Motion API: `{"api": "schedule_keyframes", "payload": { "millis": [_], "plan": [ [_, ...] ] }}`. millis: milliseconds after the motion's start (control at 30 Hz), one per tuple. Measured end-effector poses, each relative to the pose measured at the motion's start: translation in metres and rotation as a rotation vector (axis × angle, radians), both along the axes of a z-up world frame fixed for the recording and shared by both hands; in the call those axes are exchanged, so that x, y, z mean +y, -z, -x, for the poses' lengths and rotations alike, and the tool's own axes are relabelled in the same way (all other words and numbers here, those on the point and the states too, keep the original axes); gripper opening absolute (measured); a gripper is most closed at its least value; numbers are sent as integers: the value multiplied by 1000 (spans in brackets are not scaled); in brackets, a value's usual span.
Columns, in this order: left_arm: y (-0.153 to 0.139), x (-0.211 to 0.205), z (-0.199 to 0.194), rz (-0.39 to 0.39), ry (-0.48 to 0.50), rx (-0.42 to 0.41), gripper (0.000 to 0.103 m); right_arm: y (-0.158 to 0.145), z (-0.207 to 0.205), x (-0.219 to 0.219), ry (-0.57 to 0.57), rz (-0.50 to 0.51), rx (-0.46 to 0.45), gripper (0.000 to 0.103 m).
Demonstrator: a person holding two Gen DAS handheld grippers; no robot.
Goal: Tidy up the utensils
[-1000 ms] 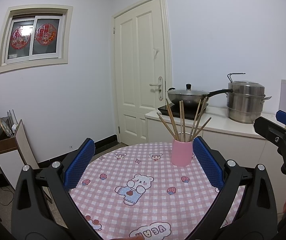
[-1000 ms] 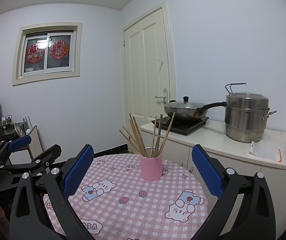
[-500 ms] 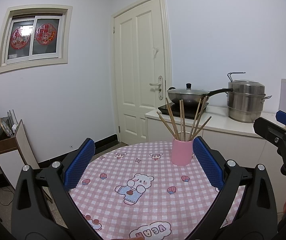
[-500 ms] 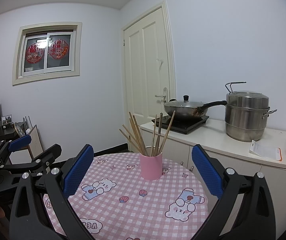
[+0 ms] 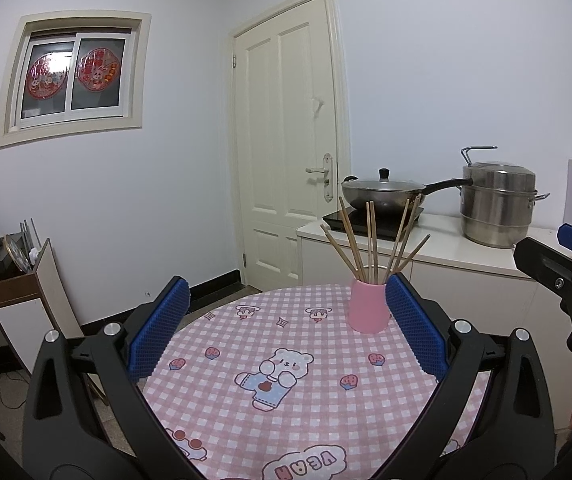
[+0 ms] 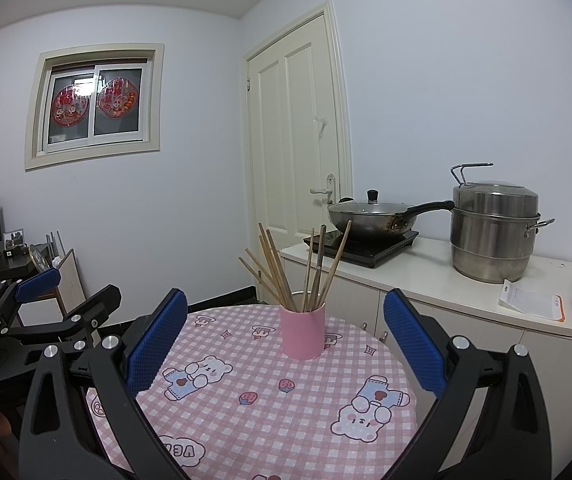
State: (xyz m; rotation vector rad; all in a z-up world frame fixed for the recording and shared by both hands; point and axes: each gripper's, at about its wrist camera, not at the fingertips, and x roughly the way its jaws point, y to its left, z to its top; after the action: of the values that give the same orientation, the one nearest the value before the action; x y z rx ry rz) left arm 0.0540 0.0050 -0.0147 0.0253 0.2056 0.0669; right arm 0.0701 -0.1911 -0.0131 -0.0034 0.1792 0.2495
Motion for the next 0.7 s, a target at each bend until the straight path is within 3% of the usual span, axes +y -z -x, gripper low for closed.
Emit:
{"api": "schedule_keyframes", "payload": {
  "millis": [700],
  "plan": [
    [-2, 2, 1, -1, 3, -1, 97, 2, -1, 3, -6, 6, 0, 95]
  ]
}}
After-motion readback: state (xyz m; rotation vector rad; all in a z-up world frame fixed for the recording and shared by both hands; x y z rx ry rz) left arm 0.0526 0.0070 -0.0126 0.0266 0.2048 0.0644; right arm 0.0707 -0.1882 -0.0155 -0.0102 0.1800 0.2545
